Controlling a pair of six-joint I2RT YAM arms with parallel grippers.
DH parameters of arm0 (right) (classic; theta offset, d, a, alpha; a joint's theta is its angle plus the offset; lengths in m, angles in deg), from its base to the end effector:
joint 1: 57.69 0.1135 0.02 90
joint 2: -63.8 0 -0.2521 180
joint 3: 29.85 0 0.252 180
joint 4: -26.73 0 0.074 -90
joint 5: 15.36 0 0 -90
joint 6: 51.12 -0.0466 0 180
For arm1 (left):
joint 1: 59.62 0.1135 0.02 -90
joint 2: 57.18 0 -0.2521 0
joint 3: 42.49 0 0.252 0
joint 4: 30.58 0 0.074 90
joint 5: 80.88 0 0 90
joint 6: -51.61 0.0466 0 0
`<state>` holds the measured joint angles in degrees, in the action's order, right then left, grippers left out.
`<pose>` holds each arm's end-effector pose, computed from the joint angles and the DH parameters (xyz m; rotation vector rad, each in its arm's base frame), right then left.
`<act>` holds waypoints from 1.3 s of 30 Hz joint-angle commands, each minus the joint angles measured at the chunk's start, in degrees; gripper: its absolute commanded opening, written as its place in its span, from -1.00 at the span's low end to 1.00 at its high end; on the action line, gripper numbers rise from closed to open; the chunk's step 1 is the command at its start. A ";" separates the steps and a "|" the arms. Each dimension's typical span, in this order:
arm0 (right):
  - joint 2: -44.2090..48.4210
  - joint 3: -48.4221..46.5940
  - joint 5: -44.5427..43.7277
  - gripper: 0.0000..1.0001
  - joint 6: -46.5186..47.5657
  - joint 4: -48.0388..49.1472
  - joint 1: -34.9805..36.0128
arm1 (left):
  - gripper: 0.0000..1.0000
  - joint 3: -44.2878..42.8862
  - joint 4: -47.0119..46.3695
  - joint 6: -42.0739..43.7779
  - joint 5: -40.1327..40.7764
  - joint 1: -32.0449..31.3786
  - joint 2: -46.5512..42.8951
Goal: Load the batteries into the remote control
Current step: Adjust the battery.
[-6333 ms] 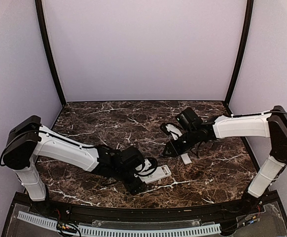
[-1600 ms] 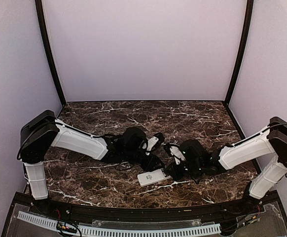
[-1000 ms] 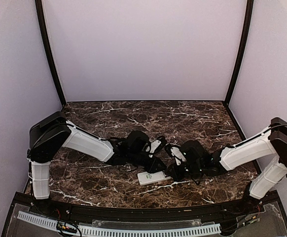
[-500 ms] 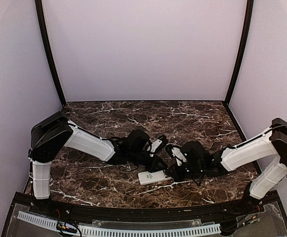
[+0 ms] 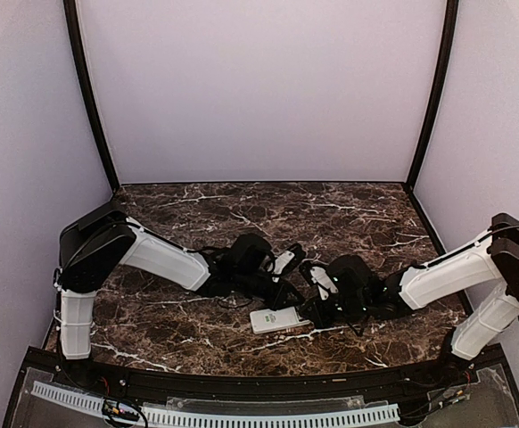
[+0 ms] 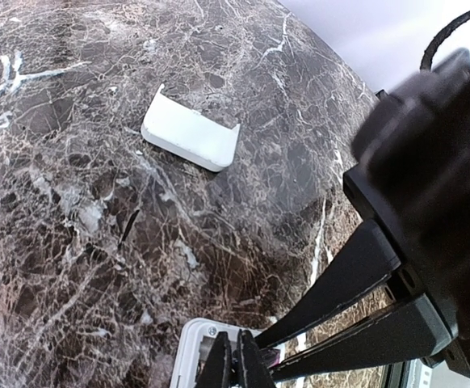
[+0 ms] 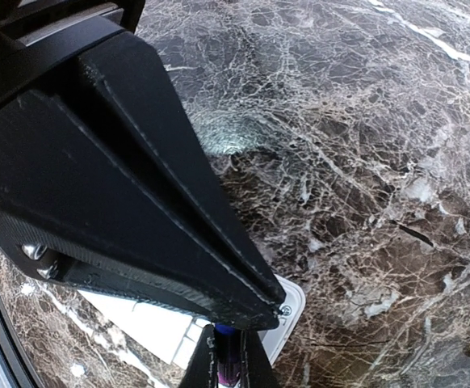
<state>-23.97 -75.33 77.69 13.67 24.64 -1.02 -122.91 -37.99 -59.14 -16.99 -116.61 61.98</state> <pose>0.1533 0.2376 0.1115 -0.6976 2.3747 0.7318 0.2216 -0.3788 0.1157 1.0065 2.1060 -1.2342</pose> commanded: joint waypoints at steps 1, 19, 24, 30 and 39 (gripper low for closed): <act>0.39 0.95 -1.23 -1.00 -0.54 -3.91 0.72 | -1.00 0.69 4.41 0.41 -2.48 -0.40 1.78; 0.35 1.51 -2.85 -1.00 -2.87 -4.61 0.69 | -0.82 1.52 4.57 -0.36 -2.15 -0.40 1.50; 0.57 1.56 -2.86 -1.00 -2.84 -4.61 0.65 | -1.00 1.50 4.58 -0.06 -2.68 -0.40 1.52; 0.67 1.46 -4.02 -1.00 -2.94 -4.66 0.70 | -1.00 1.75 4.58 0.00 -3.84 -0.40 1.52; -0.02 1.34 -5.47 -1.00 -5.20 -5.79 0.72 | -0.51 1.43 5.55 0.31 -2.56 0.31 -0.04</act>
<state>-23.67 -75.26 75.53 10.00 24.01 -0.56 -122.61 -37.27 -59.53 -18.23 -116.19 62.59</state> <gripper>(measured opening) 0.051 0.223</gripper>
